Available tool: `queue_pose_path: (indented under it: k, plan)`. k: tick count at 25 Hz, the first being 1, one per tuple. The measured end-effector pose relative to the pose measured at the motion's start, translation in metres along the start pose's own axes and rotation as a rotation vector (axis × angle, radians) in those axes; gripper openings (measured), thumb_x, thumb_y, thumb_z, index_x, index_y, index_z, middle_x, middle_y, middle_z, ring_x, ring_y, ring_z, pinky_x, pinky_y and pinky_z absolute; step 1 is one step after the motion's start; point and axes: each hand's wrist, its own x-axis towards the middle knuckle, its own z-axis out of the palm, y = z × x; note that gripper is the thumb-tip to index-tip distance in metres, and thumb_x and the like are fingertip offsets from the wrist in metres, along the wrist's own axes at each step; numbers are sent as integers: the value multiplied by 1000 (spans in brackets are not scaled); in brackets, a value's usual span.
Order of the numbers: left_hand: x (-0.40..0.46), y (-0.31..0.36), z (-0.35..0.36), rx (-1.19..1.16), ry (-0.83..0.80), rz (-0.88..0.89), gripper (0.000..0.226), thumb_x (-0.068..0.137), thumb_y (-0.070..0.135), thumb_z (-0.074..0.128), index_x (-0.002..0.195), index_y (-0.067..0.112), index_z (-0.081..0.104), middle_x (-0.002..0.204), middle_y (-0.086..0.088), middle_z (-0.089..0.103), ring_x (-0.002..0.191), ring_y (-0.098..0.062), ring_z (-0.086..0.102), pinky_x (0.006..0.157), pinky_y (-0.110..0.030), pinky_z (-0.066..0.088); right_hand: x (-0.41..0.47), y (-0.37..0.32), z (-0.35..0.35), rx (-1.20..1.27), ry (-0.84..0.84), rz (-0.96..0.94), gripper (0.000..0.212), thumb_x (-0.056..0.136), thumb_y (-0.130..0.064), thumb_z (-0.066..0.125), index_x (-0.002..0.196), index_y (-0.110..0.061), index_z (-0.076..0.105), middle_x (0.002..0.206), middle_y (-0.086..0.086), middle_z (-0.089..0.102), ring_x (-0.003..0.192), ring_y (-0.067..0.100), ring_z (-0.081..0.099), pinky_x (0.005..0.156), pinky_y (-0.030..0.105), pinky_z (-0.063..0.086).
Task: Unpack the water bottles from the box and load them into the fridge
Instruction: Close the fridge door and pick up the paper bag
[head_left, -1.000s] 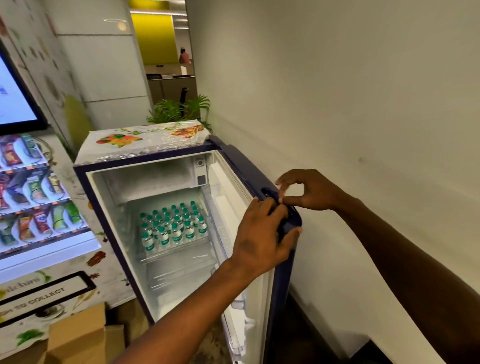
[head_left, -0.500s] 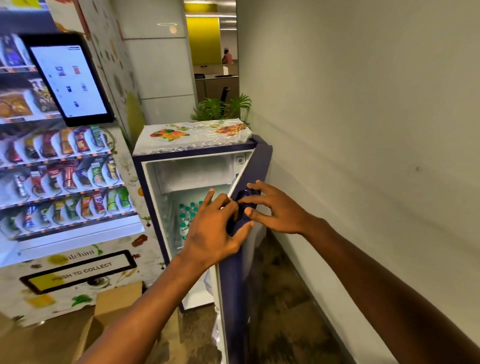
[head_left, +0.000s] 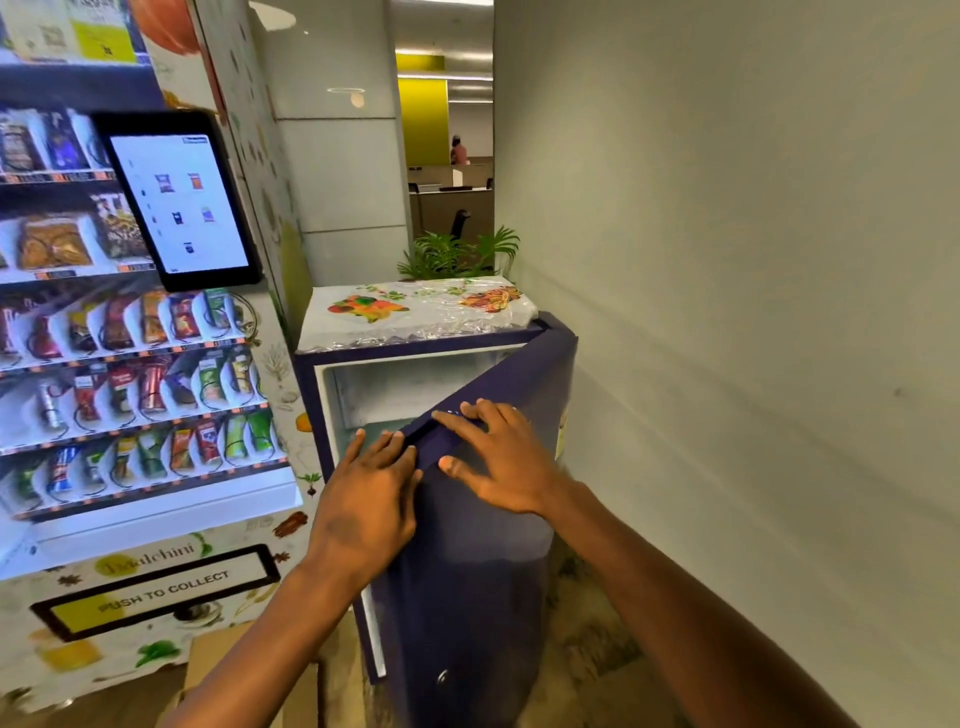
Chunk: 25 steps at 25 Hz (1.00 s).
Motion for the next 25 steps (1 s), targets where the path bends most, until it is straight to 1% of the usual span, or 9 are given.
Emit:
queue_pose_path:
  k: [4,7,10,14,18,20,21,23,25]
  plan:
    - [18,-30,6,77,-73,-91,44,90,28,48,123,6,68,120,-16,69,116,-34,64,98,-45,51,36,-14,22,-27,-5,29,68,98,-60,30,153,-21,39,143,6,49,127,27,45,111,47,38]
    - [37,-46,12,107,-98,-131,28,97,31,47,100,12,68,99,-10,67,97,-31,63,83,-43,49,56,-20,32,-63,15,-2,60,100,-46,43,152,-16,42,139,7,51,122,28,46,108,43,41]
    - [51,-62,19,110,-108,-160,18,93,25,54,94,12,66,97,-12,66,96,-32,61,86,-45,47,75,-27,39,-116,25,-4,56,100,-38,50,152,-16,42,136,8,51,119,30,48,105,44,43]
    - [62,-85,37,117,-61,-182,31,99,31,47,103,7,66,108,-18,66,107,-36,60,98,-50,46,95,-38,53,-158,29,56,55,100,-37,51,152,-19,41,138,8,49,120,30,47,104,47,43]
    - [69,-97,54,112,-53,-214,40,101,31,44,128,7,61,128,-22,61,125,-41,53,109,-55,37,115,-29,53,-184,0,-18,63,99,-52,46,153,-22,38,138,5,48,121,29,46,98,46,43]
    - [72,-107,59,97,-25,-207,36,101,30,45,124,10,63,129,-20,60,127,-39,51,111,-55,35,128,-11,49,-168,-10,-37,73,93,-70,38,153,-28,39,137,5,49,123,29,46,100,47,40]
    - [74,-112,62,88,-4,-204,33,101,31,45,121,11,63,130,-19,60,128,-38,50,113,-54,34,134,0,50,-164,-7,-26,79,88,-78,34,154,-34,36,143,7,45,131,32,43,106,50,35]
    - [76,-118,68,75,21,-224,35,102,34,45,123,12,61,135,-17,58,132,-37,48,116,-52,32,136,18,62,-141,-11,17,85,82,-88,34,156,-47,22,162,6,26,151,34,20,119,60,16]
    - [74,-120,78,71,61,-245,44,101,43,46,127,11,61,139,-19,56,135,-37,47,117,-53,31,133,23,80,-107,36,42,91,79,-90,39,156,-50,14,166,2,20,154,30,12,121,63,5]
